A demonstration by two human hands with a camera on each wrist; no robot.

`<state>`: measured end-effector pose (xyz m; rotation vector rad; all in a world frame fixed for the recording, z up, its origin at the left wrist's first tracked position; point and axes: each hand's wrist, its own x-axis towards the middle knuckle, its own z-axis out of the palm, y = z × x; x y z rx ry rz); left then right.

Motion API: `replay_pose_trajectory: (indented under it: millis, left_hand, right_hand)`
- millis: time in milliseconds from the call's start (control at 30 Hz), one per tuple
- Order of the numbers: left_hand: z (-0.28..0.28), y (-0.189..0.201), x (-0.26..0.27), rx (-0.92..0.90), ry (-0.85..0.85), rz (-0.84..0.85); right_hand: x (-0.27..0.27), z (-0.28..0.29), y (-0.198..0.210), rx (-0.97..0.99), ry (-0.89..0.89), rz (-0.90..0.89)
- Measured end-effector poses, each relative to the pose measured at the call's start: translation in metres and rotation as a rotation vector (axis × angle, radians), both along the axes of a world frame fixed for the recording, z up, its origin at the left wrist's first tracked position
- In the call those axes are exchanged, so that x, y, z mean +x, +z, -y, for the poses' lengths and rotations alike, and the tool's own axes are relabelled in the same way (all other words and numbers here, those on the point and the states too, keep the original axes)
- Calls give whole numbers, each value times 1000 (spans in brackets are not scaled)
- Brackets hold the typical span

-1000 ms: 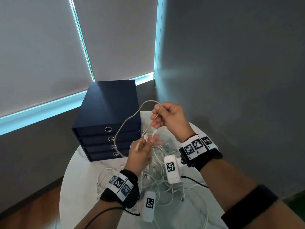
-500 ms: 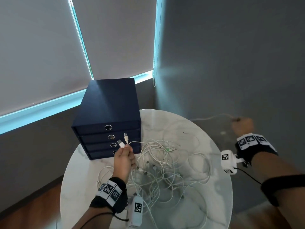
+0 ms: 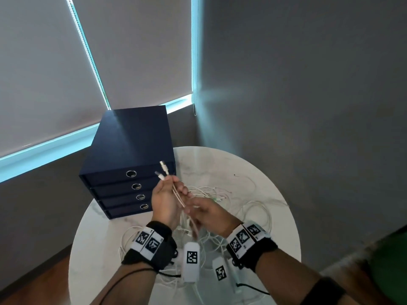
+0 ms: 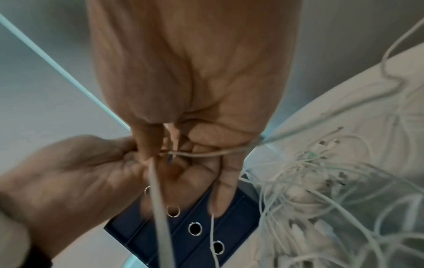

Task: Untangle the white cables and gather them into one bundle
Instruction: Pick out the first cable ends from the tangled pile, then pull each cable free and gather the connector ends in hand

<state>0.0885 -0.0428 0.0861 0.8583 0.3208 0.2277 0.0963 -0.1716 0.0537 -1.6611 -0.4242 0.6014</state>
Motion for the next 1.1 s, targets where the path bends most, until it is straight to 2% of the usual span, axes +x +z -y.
replay_pose_trajectory:
  millis: [133, 333, 433, 533, 633, 767, 833, 967, 1100]
  left_hand:
    - [-34, -5, -1, -31, 57, -10]
    - [-38, -11, 1, -15, 86, -36]
    - [-38, -14, -1, -15, 94, -41]
    - [-46, -18, 0, -51, 129, -73]
    - [-57, -22, 0, -77, 142, -98]
    - [-54, -24, -3, -21, 111, -104]
    - [-51, -25, -6, 7, 96, -109]
    - [-52, -28, -9, 45, 76, -124]
    - [-57, -31, -10, 87, 76, -147]
  right_hand:
    - [2, 28, -5, -79, -4, 26]
    - [16, 85, -7, -235, -17, -24]
    - [24, 126, -10, -468, -94, 108]
    - [33, 180, -12, -611, -194, 242]
    - [36, 236, -14, -645, -369, 225]
    - [35, 277, -7, -764, -524, 188]
    - [34, 290, -14, -819, -576, 184]
    - [26, 303, -42, -932, -549, 133]
    - [17, 329, -102, -1087, -536, -30]
